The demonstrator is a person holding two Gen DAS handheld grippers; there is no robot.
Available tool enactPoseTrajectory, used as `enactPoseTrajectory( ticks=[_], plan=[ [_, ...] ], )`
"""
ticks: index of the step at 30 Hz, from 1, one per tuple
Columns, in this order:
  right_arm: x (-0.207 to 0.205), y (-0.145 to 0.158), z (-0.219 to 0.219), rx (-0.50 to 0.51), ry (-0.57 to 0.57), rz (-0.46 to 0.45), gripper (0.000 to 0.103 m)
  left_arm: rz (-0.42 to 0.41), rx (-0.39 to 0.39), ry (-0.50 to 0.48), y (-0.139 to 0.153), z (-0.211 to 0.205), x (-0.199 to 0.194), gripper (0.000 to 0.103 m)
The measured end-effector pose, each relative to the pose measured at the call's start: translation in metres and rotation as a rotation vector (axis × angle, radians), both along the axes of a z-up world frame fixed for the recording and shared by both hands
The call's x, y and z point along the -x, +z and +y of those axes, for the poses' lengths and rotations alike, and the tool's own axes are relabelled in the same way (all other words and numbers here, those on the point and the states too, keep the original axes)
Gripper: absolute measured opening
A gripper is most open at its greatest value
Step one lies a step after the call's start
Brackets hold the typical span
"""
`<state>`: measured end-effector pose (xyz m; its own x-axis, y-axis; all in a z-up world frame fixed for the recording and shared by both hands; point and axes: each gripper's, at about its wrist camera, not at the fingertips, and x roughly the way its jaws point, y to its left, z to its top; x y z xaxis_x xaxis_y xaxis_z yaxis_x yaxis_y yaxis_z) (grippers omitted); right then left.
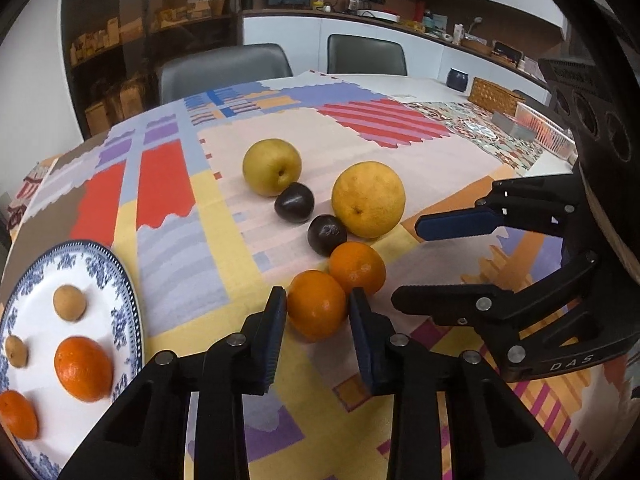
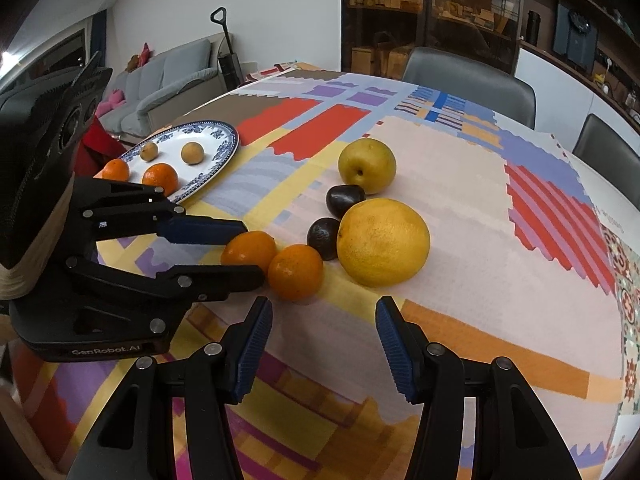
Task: Organize fruits
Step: 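Grasp an orange with the left gripper while the right gripper grasps another orange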
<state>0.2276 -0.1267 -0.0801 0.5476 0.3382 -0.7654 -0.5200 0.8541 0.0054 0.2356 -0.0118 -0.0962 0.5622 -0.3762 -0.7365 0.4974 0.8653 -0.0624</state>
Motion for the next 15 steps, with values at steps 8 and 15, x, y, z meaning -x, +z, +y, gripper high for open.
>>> enactPoseTrajectory(
  ticks=[8,15],
  plan=[
    [-0.006,-0.004,0.010,-0.041,0.004,0.021,0.052,-0.012,-0.054,0.114,0.009,0.016,0.012,0.031],
    [-0.015,-0.010,0.023,-0.073,-0.012,0.049,0.045,-0.002,-0.006,0.195,0.016,0.035,0.018,0.032]
  ],
)
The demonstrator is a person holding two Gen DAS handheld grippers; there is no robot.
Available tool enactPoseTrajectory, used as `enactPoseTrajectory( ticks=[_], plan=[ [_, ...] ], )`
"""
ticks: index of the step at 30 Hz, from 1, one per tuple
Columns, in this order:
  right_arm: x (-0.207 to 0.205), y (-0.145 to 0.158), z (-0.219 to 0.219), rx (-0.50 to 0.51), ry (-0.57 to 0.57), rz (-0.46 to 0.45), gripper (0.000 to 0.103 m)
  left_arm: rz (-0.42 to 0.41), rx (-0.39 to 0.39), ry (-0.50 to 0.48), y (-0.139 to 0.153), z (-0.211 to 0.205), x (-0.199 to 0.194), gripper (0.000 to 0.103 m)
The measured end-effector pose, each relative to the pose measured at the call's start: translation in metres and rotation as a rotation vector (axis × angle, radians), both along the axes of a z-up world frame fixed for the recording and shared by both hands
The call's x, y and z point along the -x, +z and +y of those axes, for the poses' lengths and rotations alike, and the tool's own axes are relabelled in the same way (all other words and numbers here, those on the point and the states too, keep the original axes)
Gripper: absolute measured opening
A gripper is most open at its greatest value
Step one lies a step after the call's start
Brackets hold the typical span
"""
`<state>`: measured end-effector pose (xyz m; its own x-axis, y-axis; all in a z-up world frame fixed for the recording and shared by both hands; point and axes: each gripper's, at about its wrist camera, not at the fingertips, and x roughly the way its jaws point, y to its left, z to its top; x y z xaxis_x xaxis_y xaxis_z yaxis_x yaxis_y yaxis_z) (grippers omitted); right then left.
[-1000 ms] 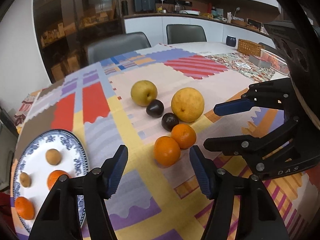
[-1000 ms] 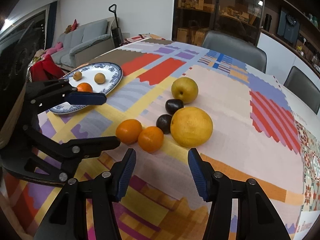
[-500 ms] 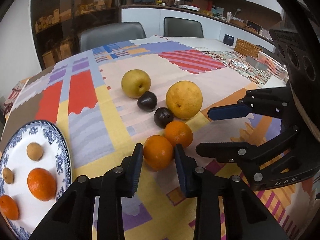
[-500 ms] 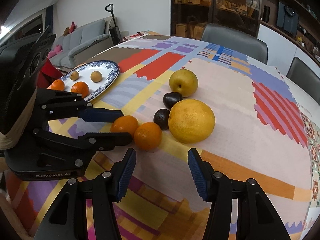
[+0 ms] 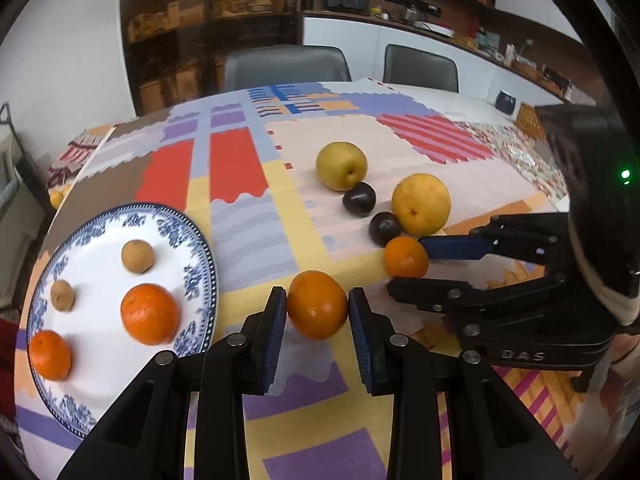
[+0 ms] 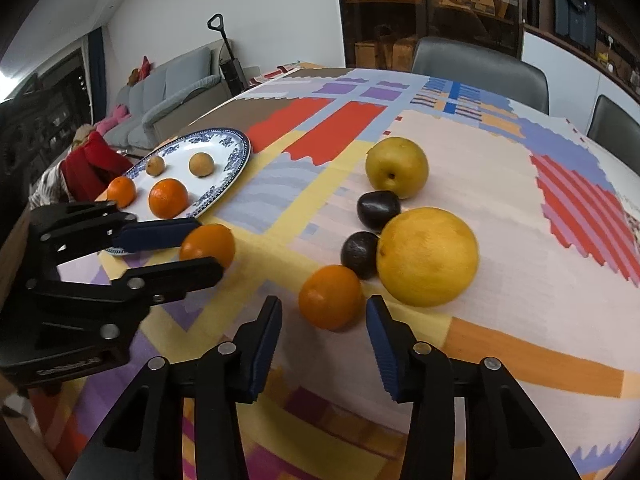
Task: Organize fruits
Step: 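Grasp an orange with the left gripper while the right gripper grasps another orange, then carry the left gripper's orange onto the plate and open while the right gripper releases its orange there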
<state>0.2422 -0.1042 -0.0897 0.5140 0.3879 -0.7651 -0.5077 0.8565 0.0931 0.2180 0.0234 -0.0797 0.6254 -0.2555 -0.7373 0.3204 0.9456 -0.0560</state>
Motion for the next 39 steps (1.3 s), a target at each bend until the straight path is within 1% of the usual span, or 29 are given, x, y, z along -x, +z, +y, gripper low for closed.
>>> enactPoseTrajectory(
  ticks=[3,5,7,8,15,21,31,39],
  plan=[
    [-0.002,-0.001,0.006,-0.001,-0.008,-0.001,0.044,0.000,0.001,0.017,0.000,0.005,0.002,0.032],
    [-0.004,-0.001,0.009,0.005,-0.012,-0.007,0.039,0.002,0.009,0.030,-0.001,0.008,0.003,0.032],
    [-0.007,-0.002,0.010,0.012,-0.020,-0.001,0.033,0.004,0.013,0.041,-0.001,0.010,0.003,0.031],
    [-0.007,-0.003,0.010,0.011,-0.025,0.005,0.032,0.004,0.016,0.048,-0.001,0.012,0.004,0.032],
    [-0.003,0.001,0.013,0.008,-0.025,0.000,0.032,-0.009,0.036,0.069,0.005,0.019,0.011,0.032],
    [0.005,0.017,0.018,-0.023,-0.025,-0.020,0.032,-0.033,0.049,0.096,0.017,0.028,0.021,0.031],
    [0.021,0.049,0.039,-0.082,-0.011,-0.072,0.032,-0.081,0.015,0.209,0.040,0.058,0.038,0.031],
    [0.029,0.069,0.074,-0.111,0.023,-0.110,0.032,-0.111,-0.005,0.276,0.051,0.093,0.047,0.031]
  ],
)
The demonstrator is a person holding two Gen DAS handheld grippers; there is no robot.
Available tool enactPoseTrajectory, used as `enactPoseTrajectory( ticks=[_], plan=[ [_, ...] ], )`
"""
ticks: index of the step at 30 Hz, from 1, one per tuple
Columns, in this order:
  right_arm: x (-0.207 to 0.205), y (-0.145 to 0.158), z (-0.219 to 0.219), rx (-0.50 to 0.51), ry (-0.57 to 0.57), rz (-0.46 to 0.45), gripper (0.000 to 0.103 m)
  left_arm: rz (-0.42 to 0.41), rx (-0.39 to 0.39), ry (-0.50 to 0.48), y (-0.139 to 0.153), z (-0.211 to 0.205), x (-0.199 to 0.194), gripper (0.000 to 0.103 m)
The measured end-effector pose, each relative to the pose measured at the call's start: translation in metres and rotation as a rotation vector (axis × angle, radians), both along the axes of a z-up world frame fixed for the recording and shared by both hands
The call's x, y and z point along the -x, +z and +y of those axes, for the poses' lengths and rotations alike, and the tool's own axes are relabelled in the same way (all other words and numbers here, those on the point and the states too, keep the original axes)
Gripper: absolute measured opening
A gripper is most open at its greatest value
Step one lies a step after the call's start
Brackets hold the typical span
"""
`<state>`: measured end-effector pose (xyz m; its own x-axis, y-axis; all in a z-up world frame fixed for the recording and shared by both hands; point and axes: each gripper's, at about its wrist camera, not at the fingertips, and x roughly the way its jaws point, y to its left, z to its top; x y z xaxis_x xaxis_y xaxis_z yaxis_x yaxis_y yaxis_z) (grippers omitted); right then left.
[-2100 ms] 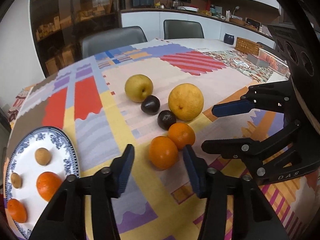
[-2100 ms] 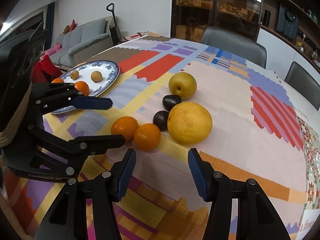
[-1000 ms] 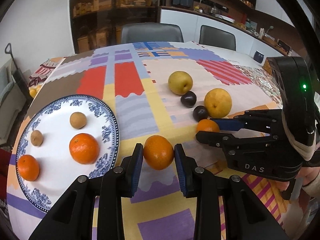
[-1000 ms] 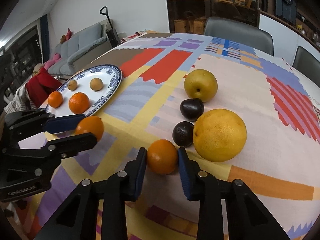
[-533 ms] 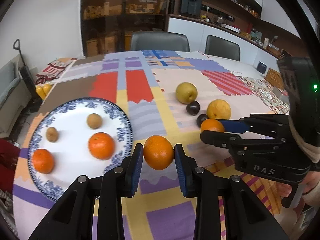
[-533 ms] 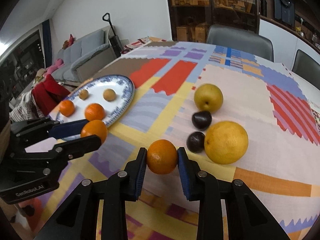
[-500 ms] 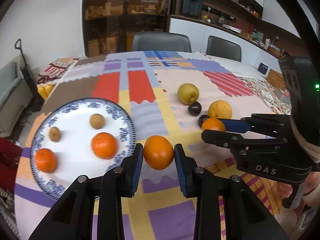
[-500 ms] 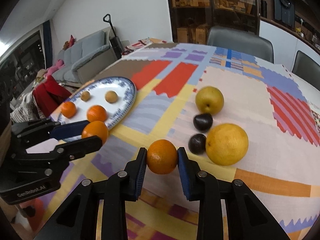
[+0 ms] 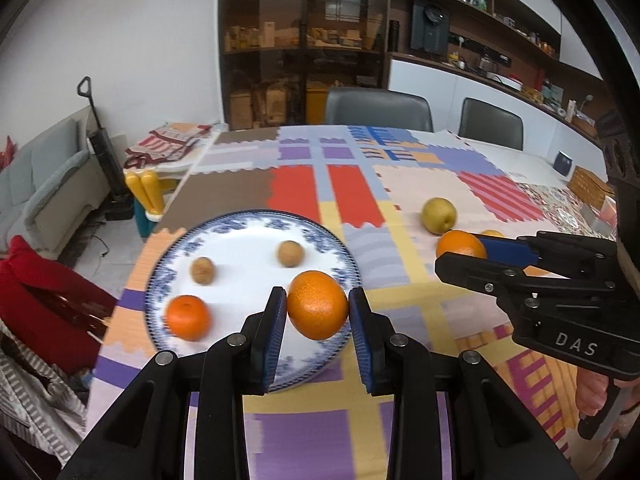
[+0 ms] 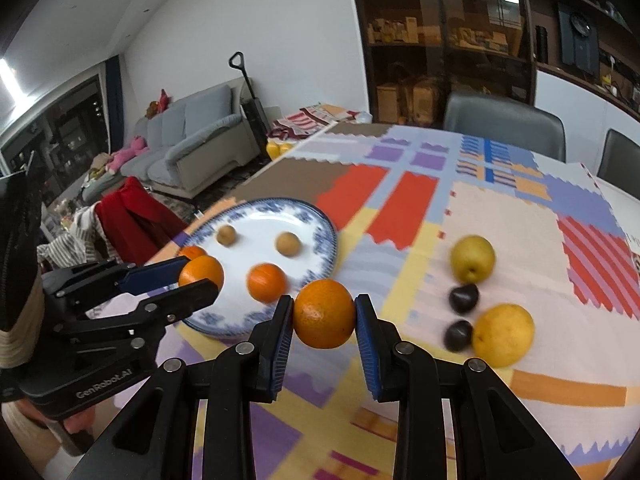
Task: Organize fruits
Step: 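Carry the left gripper's orange onto the plate and open while the right gripper releases its orange there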
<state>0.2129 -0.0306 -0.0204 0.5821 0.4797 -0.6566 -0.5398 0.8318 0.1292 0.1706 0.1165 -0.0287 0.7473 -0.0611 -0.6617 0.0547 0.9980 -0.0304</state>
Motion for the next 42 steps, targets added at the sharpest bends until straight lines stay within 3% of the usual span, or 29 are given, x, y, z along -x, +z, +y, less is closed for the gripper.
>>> enactPoseTrajectory(
  ticks=[17,32,42],
  plan=[
    [-0.020,-0.001,0.084,0.019,0.084,-0.002,0.032,-0.014,-0.068,0.080,-0.003,0.078,-0.020,0.032],
    [-0.061,-0.042,0.139,0.112,0.102,0.091,0.032,0.159,-0.027,0.056,-0.047,0.122,-0.078,0.031],
    [-0.068,-0.053,0.149,0.136,0.108,0.123,0.033,0.181,0.003,0.040,-0.050,0.124,-0.082,0.032]
  ],
)
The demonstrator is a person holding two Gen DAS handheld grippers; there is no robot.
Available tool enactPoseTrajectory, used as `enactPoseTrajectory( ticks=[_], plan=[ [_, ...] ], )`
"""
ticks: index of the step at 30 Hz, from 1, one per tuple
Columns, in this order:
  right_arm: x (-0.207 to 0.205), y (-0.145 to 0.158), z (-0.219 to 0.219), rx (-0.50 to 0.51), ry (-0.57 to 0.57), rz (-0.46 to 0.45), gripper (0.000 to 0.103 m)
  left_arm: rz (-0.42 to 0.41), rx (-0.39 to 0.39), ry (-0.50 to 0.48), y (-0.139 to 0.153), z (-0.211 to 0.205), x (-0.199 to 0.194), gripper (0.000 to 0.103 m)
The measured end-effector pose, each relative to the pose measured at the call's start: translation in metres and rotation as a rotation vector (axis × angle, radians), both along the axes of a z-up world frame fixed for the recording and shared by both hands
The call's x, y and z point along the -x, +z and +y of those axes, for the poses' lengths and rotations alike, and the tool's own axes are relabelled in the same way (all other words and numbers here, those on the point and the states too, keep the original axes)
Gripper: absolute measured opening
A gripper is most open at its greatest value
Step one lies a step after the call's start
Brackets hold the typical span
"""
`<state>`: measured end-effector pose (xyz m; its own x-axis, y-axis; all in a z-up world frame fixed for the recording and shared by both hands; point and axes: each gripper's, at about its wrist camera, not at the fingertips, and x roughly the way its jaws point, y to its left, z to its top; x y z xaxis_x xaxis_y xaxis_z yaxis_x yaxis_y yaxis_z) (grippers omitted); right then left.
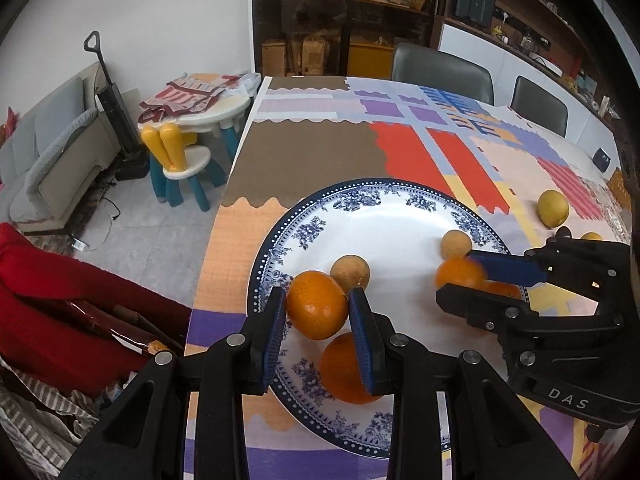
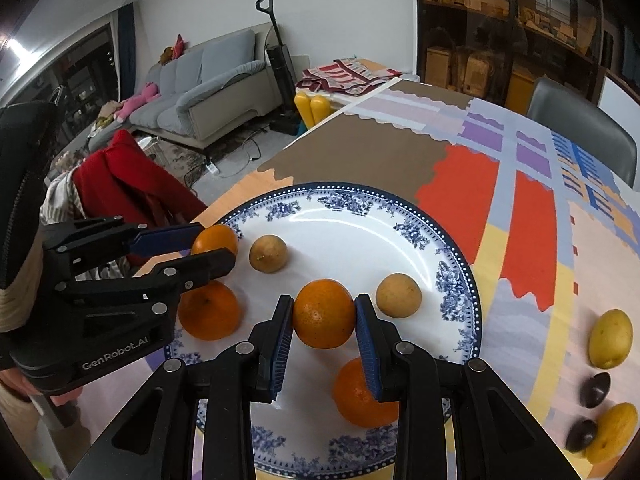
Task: Organize fruits
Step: 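Carry the left gripper's orange onto the plate and open while the right gripper releases its orange there, then move both grippers back toward the pear, plums and pomelo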
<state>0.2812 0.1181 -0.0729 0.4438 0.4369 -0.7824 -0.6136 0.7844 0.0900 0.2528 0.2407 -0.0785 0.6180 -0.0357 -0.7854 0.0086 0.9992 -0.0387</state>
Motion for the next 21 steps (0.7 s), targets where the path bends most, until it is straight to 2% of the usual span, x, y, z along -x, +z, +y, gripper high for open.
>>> enactPoseTrajectory(
  ticks=[4,6,12,21],
  plan=[
    [0.002,0.002,-0.001,0.004,-0.003,-0.010,0.040,0.006,-0.005,0.002,0.001,-0.001,0.002,0.033],
    [0.004,0.006,-0.004,0.002,-0.008,-0.021,0.040,-0.006,-0.019,0.003,0.004,-0.005,0.005,0.038],
    [0.014,0.021,-0.022,-0.020,-0.038,-0.047,0.041,-0.054,-0.028,-0.010,0.026,-0.017,0.019,0.045],
    [0.040,0.054,-0.061,-0.054,-0.104,-0.120,0.052,-0.132,-0.049,-0.031,0.062,-0.049,0.047,0.058]
  ],
)
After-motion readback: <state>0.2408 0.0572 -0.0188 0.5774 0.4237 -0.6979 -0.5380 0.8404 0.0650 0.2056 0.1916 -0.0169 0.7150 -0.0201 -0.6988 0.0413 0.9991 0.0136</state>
